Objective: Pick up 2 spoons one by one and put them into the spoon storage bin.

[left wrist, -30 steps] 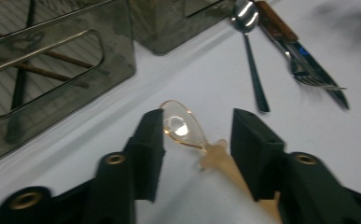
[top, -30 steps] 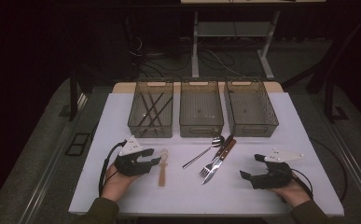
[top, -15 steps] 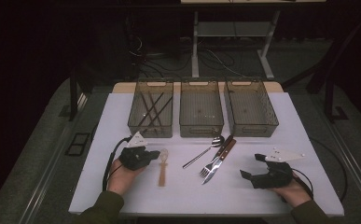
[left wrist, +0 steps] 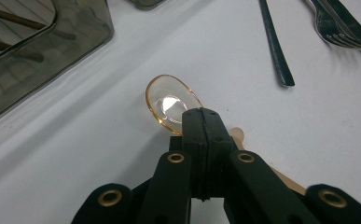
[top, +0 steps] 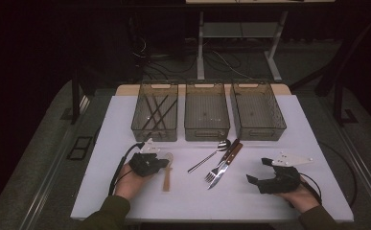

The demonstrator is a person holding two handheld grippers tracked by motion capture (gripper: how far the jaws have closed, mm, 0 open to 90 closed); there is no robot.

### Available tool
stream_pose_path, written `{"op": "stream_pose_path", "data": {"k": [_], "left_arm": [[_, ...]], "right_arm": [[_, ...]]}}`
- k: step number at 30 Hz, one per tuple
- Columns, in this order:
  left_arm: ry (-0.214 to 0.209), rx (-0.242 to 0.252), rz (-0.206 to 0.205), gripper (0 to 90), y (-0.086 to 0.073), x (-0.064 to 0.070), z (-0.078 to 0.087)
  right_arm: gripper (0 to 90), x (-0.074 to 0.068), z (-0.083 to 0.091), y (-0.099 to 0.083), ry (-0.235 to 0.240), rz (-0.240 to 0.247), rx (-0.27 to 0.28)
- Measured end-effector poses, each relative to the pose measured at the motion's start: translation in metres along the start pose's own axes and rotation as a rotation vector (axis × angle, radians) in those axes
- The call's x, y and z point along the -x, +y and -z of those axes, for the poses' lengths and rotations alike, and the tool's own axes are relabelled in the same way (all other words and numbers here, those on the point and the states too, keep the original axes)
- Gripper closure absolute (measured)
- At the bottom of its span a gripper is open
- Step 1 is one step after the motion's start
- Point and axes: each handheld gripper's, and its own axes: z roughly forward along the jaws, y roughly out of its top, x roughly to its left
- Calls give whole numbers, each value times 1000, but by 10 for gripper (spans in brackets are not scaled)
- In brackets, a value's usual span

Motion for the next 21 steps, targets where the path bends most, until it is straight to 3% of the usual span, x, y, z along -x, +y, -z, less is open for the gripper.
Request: {"op": "stream_pose_path", "data": {"k": [21], "left_arm": [[-60,-5,-60,897,15,14,-20]], "right_arm": [[120,0,0,0,-3,2,-1]]}}
